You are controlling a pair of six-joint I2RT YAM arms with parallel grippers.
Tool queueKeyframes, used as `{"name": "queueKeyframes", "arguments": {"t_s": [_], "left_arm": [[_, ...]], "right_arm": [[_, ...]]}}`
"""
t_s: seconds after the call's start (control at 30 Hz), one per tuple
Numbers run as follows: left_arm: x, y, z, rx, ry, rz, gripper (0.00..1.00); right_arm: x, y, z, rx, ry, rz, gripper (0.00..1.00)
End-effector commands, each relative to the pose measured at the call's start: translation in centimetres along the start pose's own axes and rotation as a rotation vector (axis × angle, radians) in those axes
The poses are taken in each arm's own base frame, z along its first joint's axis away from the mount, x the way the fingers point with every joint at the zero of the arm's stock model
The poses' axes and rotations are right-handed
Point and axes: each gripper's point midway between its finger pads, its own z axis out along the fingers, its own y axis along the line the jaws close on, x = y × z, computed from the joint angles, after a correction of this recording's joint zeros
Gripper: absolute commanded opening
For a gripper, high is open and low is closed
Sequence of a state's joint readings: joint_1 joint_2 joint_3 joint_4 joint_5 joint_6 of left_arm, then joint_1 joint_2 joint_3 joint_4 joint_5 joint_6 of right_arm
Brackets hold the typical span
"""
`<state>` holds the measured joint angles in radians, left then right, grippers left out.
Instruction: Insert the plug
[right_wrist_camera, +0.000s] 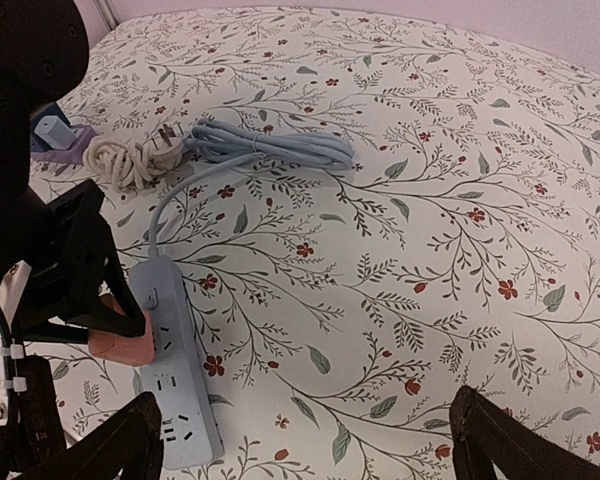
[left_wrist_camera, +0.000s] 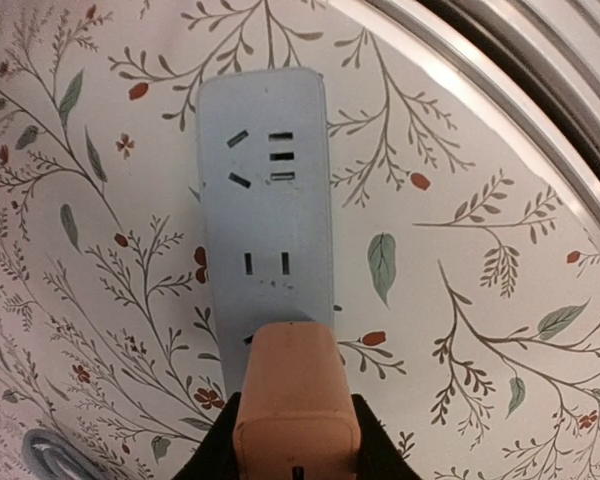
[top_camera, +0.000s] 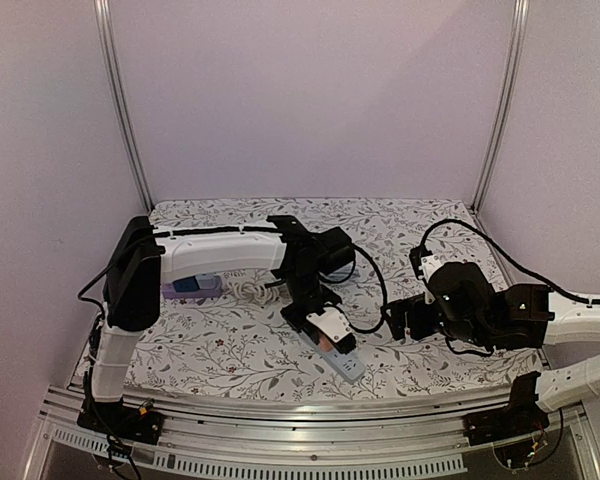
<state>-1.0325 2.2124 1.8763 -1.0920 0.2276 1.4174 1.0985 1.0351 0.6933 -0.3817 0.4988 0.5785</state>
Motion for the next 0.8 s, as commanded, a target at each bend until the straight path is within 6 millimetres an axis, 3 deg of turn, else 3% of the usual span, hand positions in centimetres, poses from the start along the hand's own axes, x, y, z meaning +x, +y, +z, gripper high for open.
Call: {"name": "queueKeyframes", "arguments": {"t_s": [0.0,0.77], "left_arm": [[0.6,-1.1,1.1,0.066,0.034,0.005,0.0],[1.5,-1.4,6.2,0.134,0.071,-0.002,0.0]], "right_arm": [[0.0,-0.2,-0.3,-0.005,-0.01,0.009,0.99],[-0.7,0.1,-0.9,-0.032,-0.03,0.023,0.99]]}}
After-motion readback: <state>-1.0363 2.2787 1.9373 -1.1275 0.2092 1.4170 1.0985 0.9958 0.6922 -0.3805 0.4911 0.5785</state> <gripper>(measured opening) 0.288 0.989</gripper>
